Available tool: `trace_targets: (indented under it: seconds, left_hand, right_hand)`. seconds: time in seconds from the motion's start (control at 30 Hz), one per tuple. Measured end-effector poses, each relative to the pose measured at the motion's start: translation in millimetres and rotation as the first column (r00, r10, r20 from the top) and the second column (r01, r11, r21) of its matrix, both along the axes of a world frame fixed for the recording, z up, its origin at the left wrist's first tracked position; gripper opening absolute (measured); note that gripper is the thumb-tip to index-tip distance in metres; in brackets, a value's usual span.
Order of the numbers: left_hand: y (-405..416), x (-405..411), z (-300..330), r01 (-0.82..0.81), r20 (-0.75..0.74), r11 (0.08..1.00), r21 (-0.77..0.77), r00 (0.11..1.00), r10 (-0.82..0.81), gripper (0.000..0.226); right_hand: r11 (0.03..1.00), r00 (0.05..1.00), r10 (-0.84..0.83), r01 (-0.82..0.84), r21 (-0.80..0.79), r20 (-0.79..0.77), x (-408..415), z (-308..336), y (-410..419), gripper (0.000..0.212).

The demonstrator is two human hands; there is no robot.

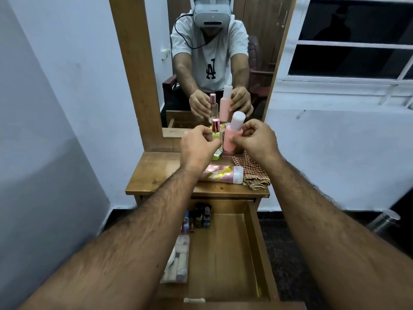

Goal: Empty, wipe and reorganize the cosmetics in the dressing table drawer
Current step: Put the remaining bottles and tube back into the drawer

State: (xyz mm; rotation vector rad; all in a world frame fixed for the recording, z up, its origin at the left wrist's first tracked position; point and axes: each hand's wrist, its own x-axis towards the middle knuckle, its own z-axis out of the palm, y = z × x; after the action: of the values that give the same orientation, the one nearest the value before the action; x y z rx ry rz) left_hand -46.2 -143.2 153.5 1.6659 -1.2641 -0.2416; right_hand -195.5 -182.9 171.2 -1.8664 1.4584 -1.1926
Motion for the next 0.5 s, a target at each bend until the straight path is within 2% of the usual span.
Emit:
trace_targets:
  seconds: [0.23,0.5]
  left_hand:
    - [56,12,-1,0.108,-0.219,0.994,-0.034,0.969,-0.113,0.022]
    - [110,5,-68,0.203,-0.376,0.976,0.08,0.913,-0.159,0.019]
  right_hand:
    - [0.999,0.997,0.038,-0.039,0.013,0.069,-10,8,50,0.024]
    - [0.979,0.995,0.092,-0.097,0.179,0.036,-15,-40,111,0.021]
